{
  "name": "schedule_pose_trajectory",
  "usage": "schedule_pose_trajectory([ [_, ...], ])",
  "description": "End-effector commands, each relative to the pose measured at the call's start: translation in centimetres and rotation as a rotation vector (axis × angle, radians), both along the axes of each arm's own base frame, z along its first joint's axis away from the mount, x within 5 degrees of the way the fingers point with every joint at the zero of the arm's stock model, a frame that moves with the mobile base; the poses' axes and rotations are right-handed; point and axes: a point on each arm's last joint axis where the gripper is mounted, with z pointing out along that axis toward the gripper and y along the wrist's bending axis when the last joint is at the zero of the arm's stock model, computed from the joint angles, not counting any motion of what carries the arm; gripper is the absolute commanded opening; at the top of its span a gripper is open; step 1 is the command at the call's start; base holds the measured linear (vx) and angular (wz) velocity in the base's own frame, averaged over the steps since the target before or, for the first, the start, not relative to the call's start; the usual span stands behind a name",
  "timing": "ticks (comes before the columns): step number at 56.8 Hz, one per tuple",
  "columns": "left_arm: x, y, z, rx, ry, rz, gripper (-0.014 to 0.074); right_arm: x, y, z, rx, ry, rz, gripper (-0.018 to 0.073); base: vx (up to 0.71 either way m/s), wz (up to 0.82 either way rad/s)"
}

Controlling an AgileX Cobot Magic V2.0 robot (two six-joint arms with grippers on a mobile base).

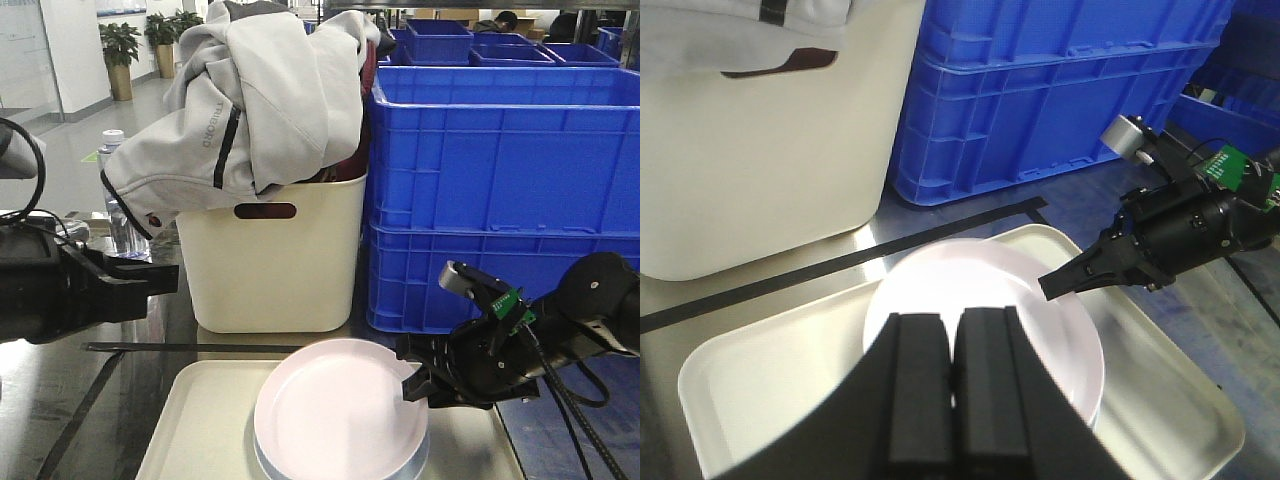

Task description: Grab plate from conveyor and place on tray

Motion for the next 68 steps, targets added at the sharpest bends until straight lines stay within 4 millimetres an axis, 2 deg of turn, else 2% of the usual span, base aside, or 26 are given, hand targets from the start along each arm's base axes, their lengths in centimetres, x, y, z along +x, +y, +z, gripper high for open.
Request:
schedule_pose_trajectory([
  [1,-0.6,0.2,2.1,-0.066,-0.081,0.029,0.0063,-0.3,0.1,3.1,0.043,-0.095,-0.011,0.037,0.0,0.0],
  [8,-0.6,0.2,2.1,-0.066,-0.079,0.027,0.0063,-0.6,0.0,3.8,0.046,-0.116,-0.012,0.0456,0.0,0.0],
  [15,-0.6,0.2,2.0,-0.05,-0.078,0.024,0.0063,-1.7,-0.6,6.2,0.031,-0.204,0.007,0.0441,0.0,0.0],
  [18,-0.6,0.4,1.8,-0.012,-0.087,0.027,0.0062,-2.7,-1.2,7.8,0.01,-0.255,0.012,0.0377,0.0,0.0],
  [21,-0.5,0.7,1.5,0.052,-0.091,0.039,0.0048,-3.8,-1.7,9.3,-0.02,-0.3,0.015,0.026,0.0,0.0],
  [26,-0.7,1.5,1.0,0.141,-0.066,0.086,-0.0006,-6.8,-3.3,12.5,-0.144,-0.403,0.008,-0.0018,0.0,0.0],
  [30,-1.2,2.5,0.2,0.239,-0.051,0.144,-0.0006,-9.3,-4.5,14.3,-0.245,-0.485,-0.025,-0.0015,0.0,0.0],
  [35,-2.4,3.7,-1.1,0.315,-0.046,0.208,-0.0002,-12.5,-5.9,15.2,-0.346,-0.599,-0.064,-0.0013,0.0,0.0],
  [40,-4.3,4.9,-3.0,0.351,-0.055,0.255,0.0,-16.4,-6.9,14.4,-0.386,-0.717,-0.104,-0.0013,0.0,0.0],
  [45,-6.9,5.7,-5.5,0.348,-0.077,0.258,0.0,-20.1,-7.6,12.5,-0.375,-0.834,-0.15,-0.0012,0.0,0.0],
  [52,-10.5,6.6,-8.7,0.272,-0.113,0.272,0.0,-24.8,-8.4,8.4,-0.354,-0.969,-0.21,-0.0011,0.0,0.0],
  [59,-12.5,7.1,-11.1,0.224,-0.144,0.28,0.0,-27.6,-9.0,5.1,-0.333,-1.071,-0.255,-0.0009,0.0,0.0],
  [63,-13.1,7.3,-11.5,0.218,-0.166,0.283,0.0,-28.4,-9.1,3.9,-0.328,-1.1,-0.267,-0.0009,0.0,0.0],
  [68,-13.4,7.4,-11.3,0.205,-0.188,0.287,0.0,-29.1,-9.2,3.4,-0.32,-1.137,-0.281,-0.0009,0.0,0.0],
])
